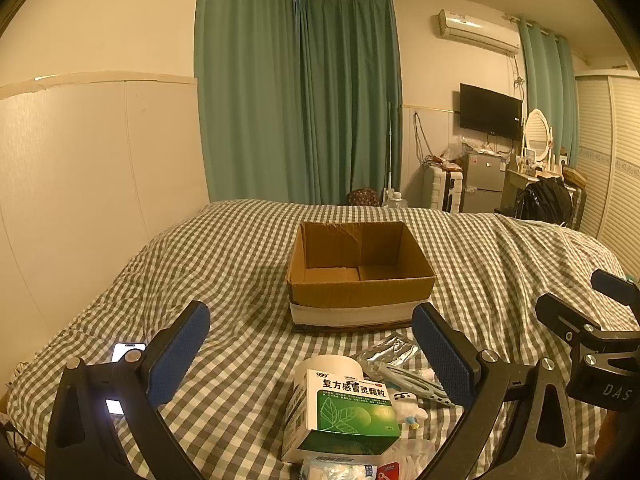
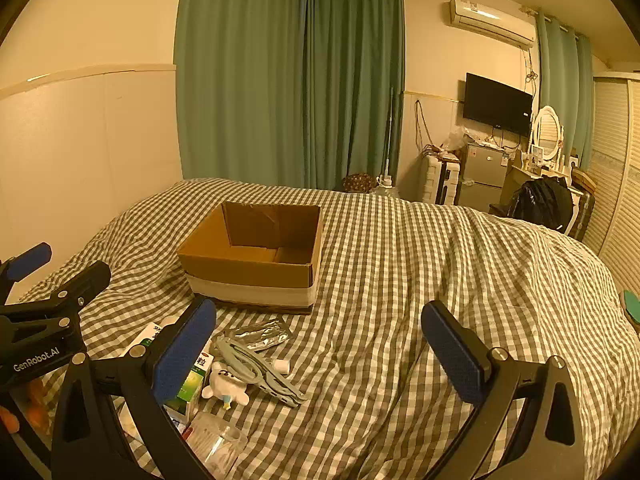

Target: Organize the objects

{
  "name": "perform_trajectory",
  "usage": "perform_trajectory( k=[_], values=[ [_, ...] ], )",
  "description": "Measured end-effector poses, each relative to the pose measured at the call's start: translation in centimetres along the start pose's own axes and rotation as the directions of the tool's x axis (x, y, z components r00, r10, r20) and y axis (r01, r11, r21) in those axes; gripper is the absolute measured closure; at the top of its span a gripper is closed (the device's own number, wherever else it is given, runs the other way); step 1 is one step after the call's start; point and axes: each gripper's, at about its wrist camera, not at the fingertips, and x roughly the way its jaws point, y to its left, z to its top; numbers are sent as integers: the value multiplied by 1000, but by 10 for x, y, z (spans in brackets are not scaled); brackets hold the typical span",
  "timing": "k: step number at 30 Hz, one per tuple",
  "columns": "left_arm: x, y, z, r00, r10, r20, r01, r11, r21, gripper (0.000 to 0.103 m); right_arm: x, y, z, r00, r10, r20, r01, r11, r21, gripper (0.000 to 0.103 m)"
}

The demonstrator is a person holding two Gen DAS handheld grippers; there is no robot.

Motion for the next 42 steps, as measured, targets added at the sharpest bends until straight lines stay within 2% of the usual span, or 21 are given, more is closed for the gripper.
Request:
perform_trajectory(
  k=[28, 42],
  values=[
    [1, -1, 1, 1000, 3, -8, -3, 1000, 5, 0, -5, 4, -2, 1000, 9, 4, -9, 1000, -10, 0],
    [-17, 3, 9, 1000, -5, 27, 5, 1000, 4, 0, -24, 8, 3, 999, 12, 38, -11, 1000, -28, 0]
  ],
)
